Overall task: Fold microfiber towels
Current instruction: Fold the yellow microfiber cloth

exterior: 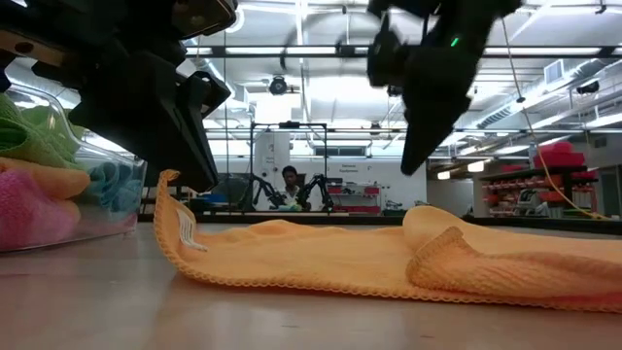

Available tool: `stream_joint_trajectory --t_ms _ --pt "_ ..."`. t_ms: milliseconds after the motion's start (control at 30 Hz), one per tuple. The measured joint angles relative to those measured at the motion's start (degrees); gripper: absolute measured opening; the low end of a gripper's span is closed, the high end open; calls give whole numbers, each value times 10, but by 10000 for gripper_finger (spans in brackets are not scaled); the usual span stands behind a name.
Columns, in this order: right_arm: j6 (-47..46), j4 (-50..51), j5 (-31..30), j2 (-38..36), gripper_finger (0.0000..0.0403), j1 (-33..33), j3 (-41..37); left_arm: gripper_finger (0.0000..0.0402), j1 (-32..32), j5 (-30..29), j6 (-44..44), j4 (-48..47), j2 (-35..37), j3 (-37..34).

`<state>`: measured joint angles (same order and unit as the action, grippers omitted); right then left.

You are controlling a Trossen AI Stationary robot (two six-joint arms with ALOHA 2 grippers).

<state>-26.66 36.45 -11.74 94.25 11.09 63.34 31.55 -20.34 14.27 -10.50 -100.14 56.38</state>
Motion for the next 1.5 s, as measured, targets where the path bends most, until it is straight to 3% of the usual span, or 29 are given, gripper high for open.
stream_joint_trajectory --t_ms 300,500,733,967,1233,1367,1500 --pt "76 15 139 3 156 -198 -1 28 0 0 -16 -1 0 0" --pt "86 8 225 8 163 -261 -17 38 0 0 -19 -1 0 0" --pt "90 -7 286 30 148 -215 -56 36 2 0 -18 -1 0 0" --pt "144 -21 288 30 125 -179 -57 28 1 0 -15 -1 0 0" --pt "279 11 258 27 13 -116 -57 40 2 0 -11 -1 0 0" --pt "342 51 178 27 10 -65 -57 37 2 0 -14 -1 0 0" --pt "372 95 160 27 13 -32 -57 30 2 0 -14 -1 0 0"
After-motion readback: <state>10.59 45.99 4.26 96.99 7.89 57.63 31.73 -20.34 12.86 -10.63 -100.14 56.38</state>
